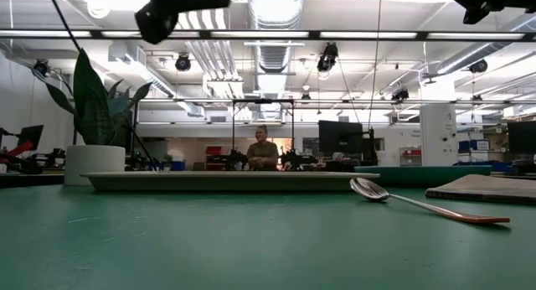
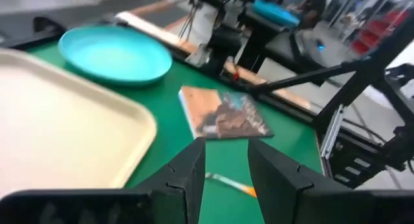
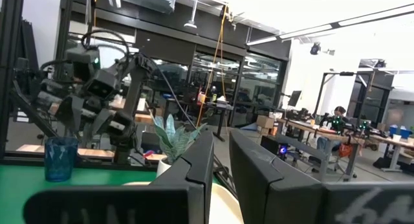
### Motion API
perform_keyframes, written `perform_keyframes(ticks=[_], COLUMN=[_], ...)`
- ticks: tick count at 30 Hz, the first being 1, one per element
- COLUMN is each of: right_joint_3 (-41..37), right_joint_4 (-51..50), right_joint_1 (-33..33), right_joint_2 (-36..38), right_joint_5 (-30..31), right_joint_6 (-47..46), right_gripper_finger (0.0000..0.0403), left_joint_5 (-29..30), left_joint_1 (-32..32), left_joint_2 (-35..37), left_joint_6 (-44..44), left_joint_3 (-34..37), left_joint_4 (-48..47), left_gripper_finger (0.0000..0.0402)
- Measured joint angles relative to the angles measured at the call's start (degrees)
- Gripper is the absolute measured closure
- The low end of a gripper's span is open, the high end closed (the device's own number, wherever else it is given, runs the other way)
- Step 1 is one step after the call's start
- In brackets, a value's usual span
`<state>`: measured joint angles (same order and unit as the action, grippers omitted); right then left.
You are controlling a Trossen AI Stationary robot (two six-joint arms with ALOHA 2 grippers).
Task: Pick and place plate/cup/fork/spoon on tray
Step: Put the blue cup on the white tray
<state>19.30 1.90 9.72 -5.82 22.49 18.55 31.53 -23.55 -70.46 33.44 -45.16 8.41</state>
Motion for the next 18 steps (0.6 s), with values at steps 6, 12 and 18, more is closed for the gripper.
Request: perform_keyframes(ticks=[6,12,18], right_joint_3=[0.0,0.1,0.1], right_joint_4=[0.4,0.5,0.5], right_joint_1=[0.0,0.0,0.0], right_joint_2=[0.0,0.0,0.0], right_joint_5=[0.0,0.0,0.0], right_joint_6=[0.8,1.0,1.1], right_gripper_finger=[0.0360,0.0360,0.0360], left_joint_5=[-0.3,-4.9,-10.0], left_joint_1=[-1.2,-2.7,-3.1], left_joint_2=[4.1,5.3,6.4], left_joint_6=[2.3,2.5,12.4], left_joint_3=[-2.2,-1.1,-1.6], left_joint_4=[-12.7,-14.8,-24.5], left_gripper_finger=[0.0299,0.0299,0.0299])
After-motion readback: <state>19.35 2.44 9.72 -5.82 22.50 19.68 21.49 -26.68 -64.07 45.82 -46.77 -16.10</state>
